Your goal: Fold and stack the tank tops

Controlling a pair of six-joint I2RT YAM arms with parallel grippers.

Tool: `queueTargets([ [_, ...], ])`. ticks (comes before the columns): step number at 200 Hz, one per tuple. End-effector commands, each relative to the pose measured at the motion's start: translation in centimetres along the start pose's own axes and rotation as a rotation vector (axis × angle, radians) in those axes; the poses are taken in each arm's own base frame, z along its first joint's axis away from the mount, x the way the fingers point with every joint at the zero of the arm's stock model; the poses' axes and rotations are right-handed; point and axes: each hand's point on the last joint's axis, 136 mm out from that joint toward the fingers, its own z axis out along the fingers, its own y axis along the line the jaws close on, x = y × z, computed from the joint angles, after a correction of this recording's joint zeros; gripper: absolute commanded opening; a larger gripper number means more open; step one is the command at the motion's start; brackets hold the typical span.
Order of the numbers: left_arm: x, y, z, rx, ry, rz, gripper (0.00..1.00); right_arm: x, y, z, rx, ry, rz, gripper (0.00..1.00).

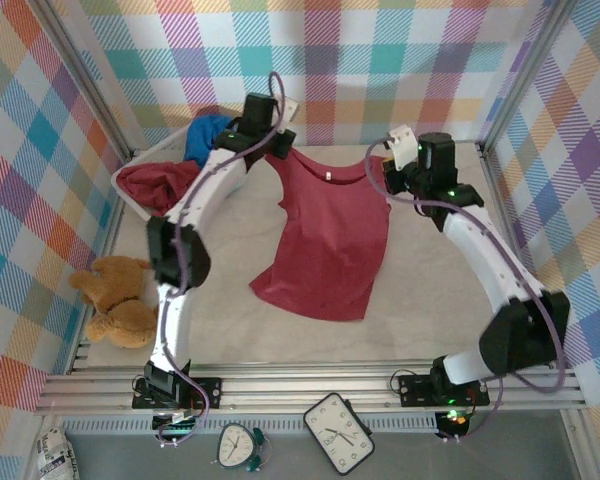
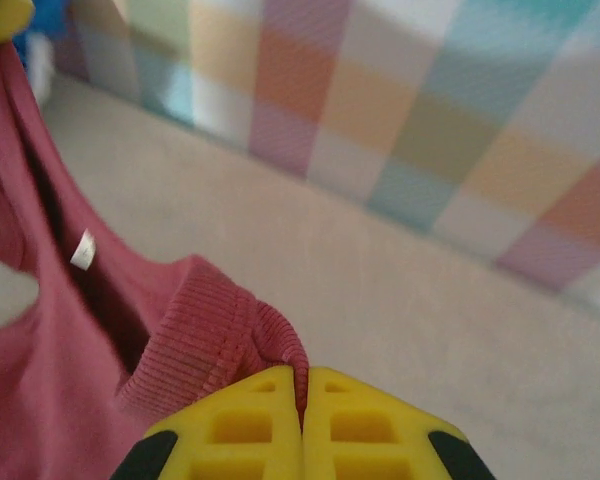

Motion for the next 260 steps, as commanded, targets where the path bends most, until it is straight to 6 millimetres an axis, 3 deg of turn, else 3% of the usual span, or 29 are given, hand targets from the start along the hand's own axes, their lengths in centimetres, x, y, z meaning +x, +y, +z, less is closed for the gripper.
queueTargets([
  [1,-3.2,0.2,1.1,-0.05,-0.08,0.0,0.0,0.8,-1.2,2.1,-0.005,0.007,0.098,0.0],
  [26,-2.6,-0.1,4.2,-0.119,-0.088,-0.003,0.04,2.7,-3.3,5.1,0.016,0.065,0.155,0.0],
  [61,-0.5,0.5,5.8,-0.187,-0.037,-0.028,0.18,6.1,-4.8,9.7,0.017,0.223,0.244,0.0],
  [88,1.7,-0.1,5.2,-0.139,0.064,-0.035,0.36,8.8,-4.5,12.3,0.002,0.341,0.316,0.02],
  [109,3.5,-0.8,3.3,-0.1,0.173,-0.035,0.48,10.1,-4.1,12.8,-0.013,0.395,0.346,0.09],
  [122,5.2,-0.6,1.5,-0.1,0.267,-0.056,0.54,10.6,-3.8,12.5,-0.019,0.404,0.356,0.14],
  [143,9.1,-1.2,-1.7,-0.073,0.426,-0.107,0.6,11.1,-2.8,11.2,-0.05,0.424,0.381,0.38],
  [181,16.5,-3.6,-7.6,-0.005,0.537,-0.235,0.6,11.0,1.7,7.6,-0.232,0.373,0.498,0.52],
  [204,21.3,-5.3,-10.3,0.039,0.628,-0.325,0.58,12.0,3.9,5.0,-0.272,0.389,0.526,0.58],
  [232,26.6,-6.6,-11.8,0.054,0.706,-0.43,0.54,13.3,6.7,2.0,-0.343,0.413,0.573,0.6],
  [260,29.3,-9.0,-12.1,0.138,0.718,-0.538,0.49,15.3,9.9,-0.6,-0.405,0.451,0.594,0.62],
])
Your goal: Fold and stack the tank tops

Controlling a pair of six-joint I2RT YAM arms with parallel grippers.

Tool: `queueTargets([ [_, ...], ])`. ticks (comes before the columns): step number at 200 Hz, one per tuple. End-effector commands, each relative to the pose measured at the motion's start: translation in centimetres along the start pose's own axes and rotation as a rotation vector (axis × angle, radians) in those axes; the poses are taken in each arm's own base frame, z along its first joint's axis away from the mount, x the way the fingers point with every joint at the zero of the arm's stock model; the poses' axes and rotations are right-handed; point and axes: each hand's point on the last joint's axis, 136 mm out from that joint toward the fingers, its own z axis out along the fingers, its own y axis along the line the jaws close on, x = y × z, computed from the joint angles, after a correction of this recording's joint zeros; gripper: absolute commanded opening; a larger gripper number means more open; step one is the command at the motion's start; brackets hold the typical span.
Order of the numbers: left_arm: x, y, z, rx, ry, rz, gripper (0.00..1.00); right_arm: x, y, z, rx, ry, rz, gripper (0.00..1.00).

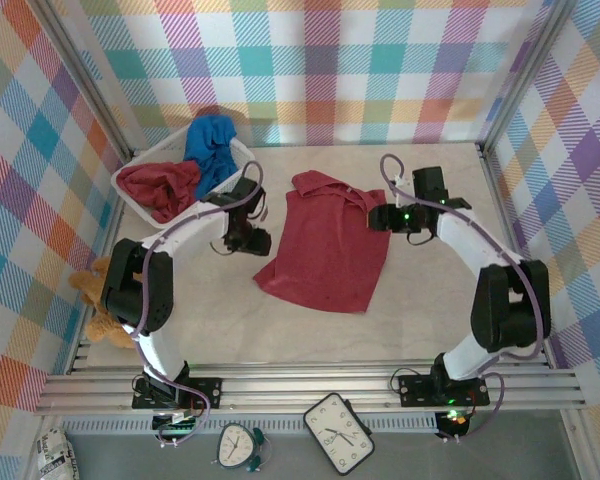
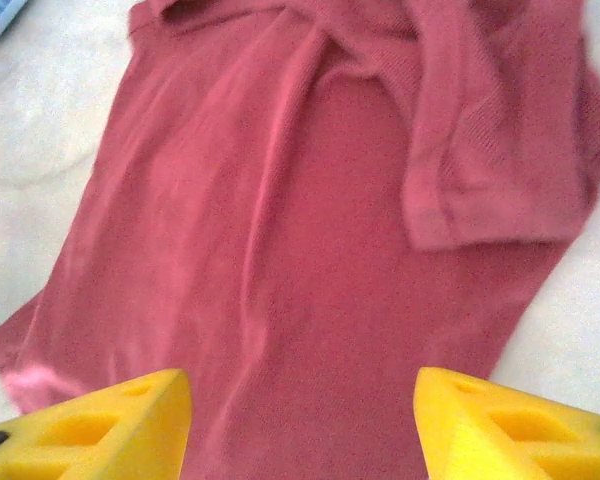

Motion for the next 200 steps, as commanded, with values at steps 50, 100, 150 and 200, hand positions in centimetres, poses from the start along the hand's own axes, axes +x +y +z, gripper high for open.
queueTargets([
  [50,3.2,-2.1,2.6,0.183,0.044,-0.147,0.4,9.5,4.1,0.2,-0.078,0.15,0.036,0.62],
  [100,4.0,-2.2,3.1,0.194,0.069,-0.152,0.2,13.9,4.6,0.8,-0.039,0.232,0.041,0.62],
  [150,3.4,-3.5,-0.4,0.256,0.031,-0.181,0.06,17.2,3.0,0.8,0.12,0.253,0.04,0.6],
  [200,3.0,-4.5,-4.3,0.307,-0.024,-0.182,0.03,18.4,2.2,1.6,0.162,0.247,0.07,0.57],
])
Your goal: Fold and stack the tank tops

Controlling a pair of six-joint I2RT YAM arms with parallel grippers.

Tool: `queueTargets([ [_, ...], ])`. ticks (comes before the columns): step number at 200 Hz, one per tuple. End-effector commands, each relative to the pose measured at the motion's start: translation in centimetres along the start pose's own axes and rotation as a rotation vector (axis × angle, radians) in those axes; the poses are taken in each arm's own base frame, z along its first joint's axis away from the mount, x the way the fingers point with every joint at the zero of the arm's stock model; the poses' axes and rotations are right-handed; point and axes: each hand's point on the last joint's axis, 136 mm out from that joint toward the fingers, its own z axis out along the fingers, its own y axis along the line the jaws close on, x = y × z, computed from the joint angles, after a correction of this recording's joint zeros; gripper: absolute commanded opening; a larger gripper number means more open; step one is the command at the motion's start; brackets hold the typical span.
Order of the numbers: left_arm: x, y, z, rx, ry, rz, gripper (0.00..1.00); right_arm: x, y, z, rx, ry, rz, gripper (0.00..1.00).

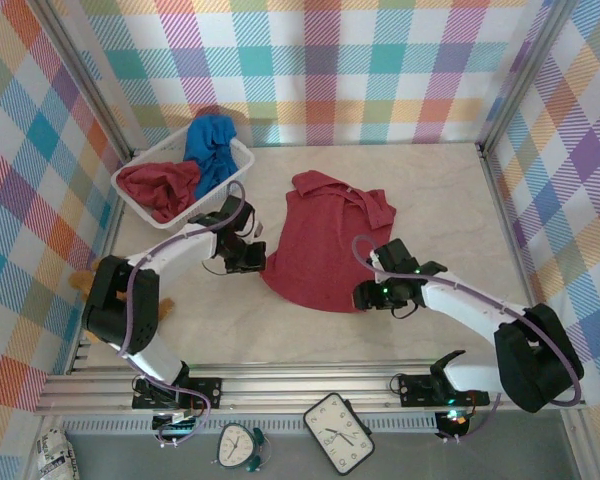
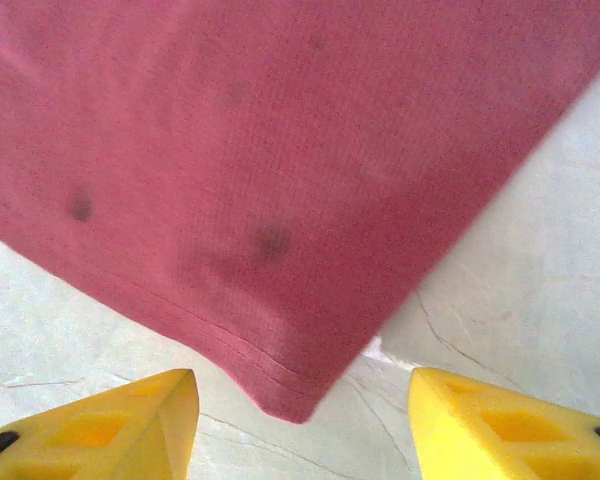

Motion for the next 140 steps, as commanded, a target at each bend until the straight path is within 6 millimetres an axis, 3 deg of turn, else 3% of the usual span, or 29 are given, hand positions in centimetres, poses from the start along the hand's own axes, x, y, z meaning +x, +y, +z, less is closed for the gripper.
queueTargets([
  [1,0.0,-1.8,-2.4,0.056,-0.019,-0.01,0.03,-0.6,-0.3,0.4,0.023,-0.029,0.033,0.57],
  [37,-0.2,-2.8,-3.9,0.079,-0.047,-0.001,0.03,-1.1,1.7,2.6,-0.027,0.001,0.002,0.51],
  [62,-0.1,-2.9,-4.5,0.08,-0.057,-0.002,0.03,-1.4,1.9,3.0,-0.007,-0.003,-0.019,0.4],
  [76,-0.2,-3.1,-4.9,0.082,-0.073,-0.002,0.03,-1.4,1.3,3.0,0.026,0.0,-0.023,0.28],
  [101,0.0,-4.1,-5.5,0.087,-0.078,0.009,0.01,-2.8,1.0,0.6,0.07,-0.09,-0.045,0.08],
  [140,0.3,-7.1,-7.2,0.095,-0.117,0.057,0.01,-4.4,-0.2,-5.6,0.153,-0.186,-0.087,0.0],
])
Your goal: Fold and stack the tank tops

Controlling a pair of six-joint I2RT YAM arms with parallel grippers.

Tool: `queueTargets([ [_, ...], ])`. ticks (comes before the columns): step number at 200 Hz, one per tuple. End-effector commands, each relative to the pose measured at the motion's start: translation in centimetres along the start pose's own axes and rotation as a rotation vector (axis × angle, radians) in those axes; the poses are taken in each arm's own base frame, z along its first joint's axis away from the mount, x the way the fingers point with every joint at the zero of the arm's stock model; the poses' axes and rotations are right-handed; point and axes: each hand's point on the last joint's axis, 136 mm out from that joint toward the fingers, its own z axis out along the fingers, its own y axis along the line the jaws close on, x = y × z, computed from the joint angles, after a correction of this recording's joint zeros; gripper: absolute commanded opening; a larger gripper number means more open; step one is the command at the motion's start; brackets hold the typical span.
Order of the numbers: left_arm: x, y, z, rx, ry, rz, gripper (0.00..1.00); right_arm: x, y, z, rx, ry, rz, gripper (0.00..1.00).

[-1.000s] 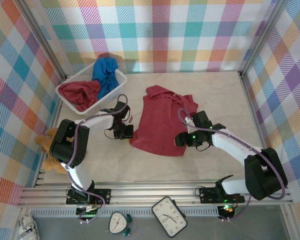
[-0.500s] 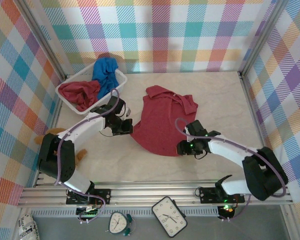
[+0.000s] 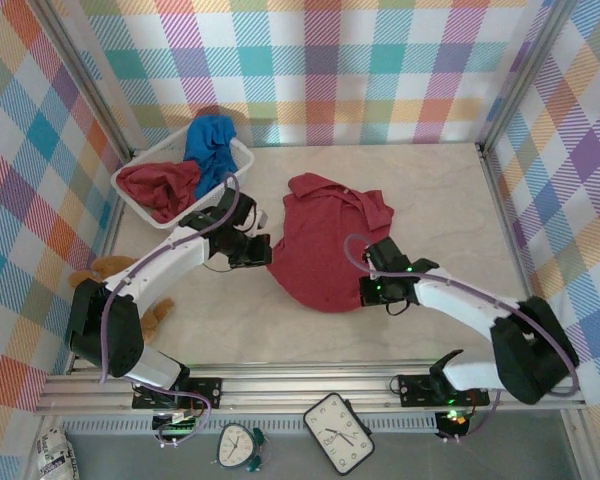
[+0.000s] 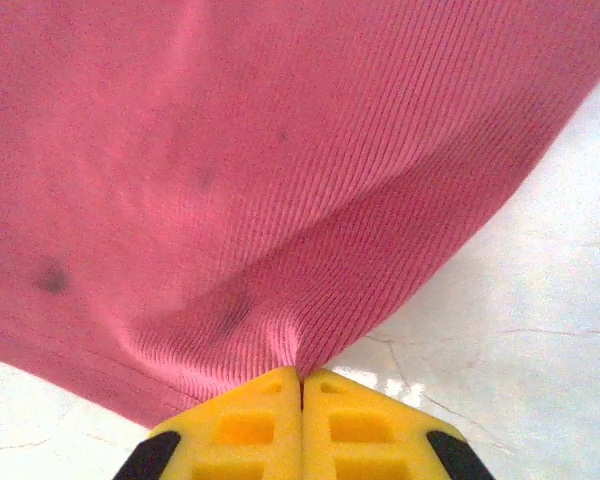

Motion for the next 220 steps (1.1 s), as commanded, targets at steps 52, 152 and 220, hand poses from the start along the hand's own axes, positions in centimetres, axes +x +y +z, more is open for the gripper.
queueTargets([
  [52,-0.1,-1.2,-3.8,-0.068,-0.096,0.012,0.01,-4.9,0.3,-8.2,0.065,-0.09,-0.163,0.01],
  [152,1.6,4.7,2.2,-0.206,-0.019,-0.083,0.01,-9.6,12.6,4.2,-0.238,0.087,-0.321,0.15],
  [220,3.0,7.4,3.3,-0.24,0.019,-0.137,0.01,-9.7,16.1,4.2,-0.455,0.061,-0.304,0.23],
])
